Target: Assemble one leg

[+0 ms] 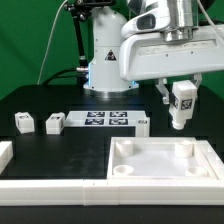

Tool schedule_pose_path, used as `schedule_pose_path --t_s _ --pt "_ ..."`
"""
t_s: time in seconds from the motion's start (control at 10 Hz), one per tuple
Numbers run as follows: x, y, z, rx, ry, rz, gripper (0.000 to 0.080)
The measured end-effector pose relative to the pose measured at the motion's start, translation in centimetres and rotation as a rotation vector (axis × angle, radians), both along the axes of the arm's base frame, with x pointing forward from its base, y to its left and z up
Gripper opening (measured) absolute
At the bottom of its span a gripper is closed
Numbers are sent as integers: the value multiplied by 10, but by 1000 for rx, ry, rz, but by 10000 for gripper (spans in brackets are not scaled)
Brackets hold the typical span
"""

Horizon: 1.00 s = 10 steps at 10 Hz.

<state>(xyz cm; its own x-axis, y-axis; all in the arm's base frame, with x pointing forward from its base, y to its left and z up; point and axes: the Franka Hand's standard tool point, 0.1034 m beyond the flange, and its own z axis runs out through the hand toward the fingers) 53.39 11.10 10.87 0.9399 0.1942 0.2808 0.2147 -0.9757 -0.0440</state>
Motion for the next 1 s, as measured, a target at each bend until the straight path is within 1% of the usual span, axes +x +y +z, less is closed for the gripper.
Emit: schedule_pose_path --t_s 0.1,0.3,0.4,0.5,0.6,0.7,0.8,0.9,1.0 --pt "20 -5 0 -5 -22 29 288" --pt "48 -8 -5 -19 -49 94 288" --pt "60 -6 -11 -29 -60 146 288" --pt "63 -6 -11 -28 -81 147 288" --pt "62 -8 -12 -29 -106 143 288" --pt "61 -7 -12 -29 -100 144 288" --pt "66 -10 -9 -31 -159 146 288" --pt "65 -13 -12 -30 -217 133 288" --pt "59 -8 -19 -3 -159 74 288"
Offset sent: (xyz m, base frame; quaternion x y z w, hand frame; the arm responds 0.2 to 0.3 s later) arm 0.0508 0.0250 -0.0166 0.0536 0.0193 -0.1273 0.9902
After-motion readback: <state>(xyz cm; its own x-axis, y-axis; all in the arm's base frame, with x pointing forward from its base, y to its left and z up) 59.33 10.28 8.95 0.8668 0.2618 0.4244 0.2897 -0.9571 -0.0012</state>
